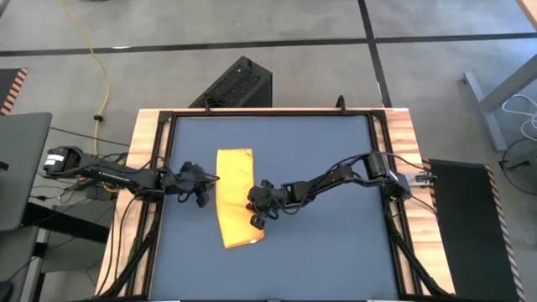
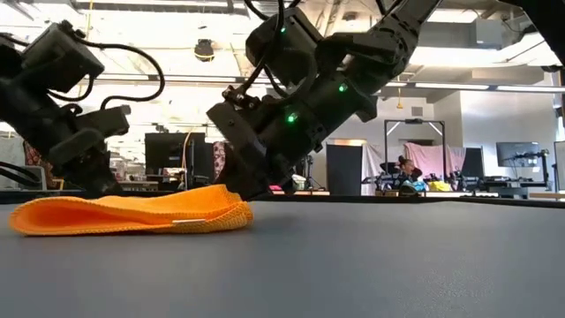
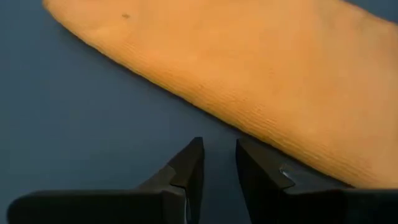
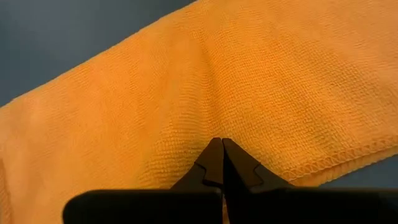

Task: Roll towel
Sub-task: Roll the yellow towel

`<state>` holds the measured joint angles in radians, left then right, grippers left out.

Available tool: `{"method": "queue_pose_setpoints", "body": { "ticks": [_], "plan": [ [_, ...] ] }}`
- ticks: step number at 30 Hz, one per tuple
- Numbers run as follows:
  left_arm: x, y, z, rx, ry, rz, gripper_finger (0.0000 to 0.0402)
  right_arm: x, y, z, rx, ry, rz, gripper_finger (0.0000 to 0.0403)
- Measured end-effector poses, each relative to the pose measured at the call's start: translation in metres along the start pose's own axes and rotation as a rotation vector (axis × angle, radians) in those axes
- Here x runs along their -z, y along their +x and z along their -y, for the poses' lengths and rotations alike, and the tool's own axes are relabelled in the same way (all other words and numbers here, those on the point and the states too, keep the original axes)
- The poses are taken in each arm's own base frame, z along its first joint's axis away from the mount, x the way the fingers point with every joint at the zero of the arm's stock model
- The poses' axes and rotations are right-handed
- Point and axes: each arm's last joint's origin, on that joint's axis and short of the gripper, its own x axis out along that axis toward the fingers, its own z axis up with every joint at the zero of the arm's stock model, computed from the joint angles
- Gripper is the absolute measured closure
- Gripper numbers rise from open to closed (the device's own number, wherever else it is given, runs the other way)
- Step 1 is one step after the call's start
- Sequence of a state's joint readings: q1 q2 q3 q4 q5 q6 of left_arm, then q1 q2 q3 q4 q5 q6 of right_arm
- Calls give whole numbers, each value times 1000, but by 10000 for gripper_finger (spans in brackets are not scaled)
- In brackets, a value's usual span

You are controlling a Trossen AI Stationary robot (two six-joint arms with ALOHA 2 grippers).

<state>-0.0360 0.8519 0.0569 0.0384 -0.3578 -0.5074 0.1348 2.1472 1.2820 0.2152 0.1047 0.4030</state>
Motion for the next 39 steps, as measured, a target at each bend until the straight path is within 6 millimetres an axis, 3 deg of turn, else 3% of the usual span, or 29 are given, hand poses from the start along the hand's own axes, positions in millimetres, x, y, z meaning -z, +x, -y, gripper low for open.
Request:
{"method": "queue_pose_setpoints", "body": {
  "ticks": [7, 10, 19, 29, 34, 37, 39],
  "plan": [
    [9, 1, -4, -14, -24, -26, 317, -21, -27, -21, 12, -71, 94, 384],
    [9, 1, -5, -15, -15, -31, 317, -20, -30, -27, 18, -86, 105, 384],
    [10, 1, -5, -17, -13, -39, 317, 5, -15, -34, 0, -86, 20, 384],
    [10, 1, -5, -19, -8, -43, 317, 30, -20, -52, 64, -56, -91, 384],
    [10, 1, -5, -19, -9, -43, 317, 35, -23, -65, 69, -53, -63, 384],
    [10, 1, -5, -19, -11, -43, 317, 24, -32, -75, 73, -49, 0, 384],
    [10, 1, -5, -19, -8, -43, 317, 3, -43, -87, 39, -26, 87, 384]
  ]
}}
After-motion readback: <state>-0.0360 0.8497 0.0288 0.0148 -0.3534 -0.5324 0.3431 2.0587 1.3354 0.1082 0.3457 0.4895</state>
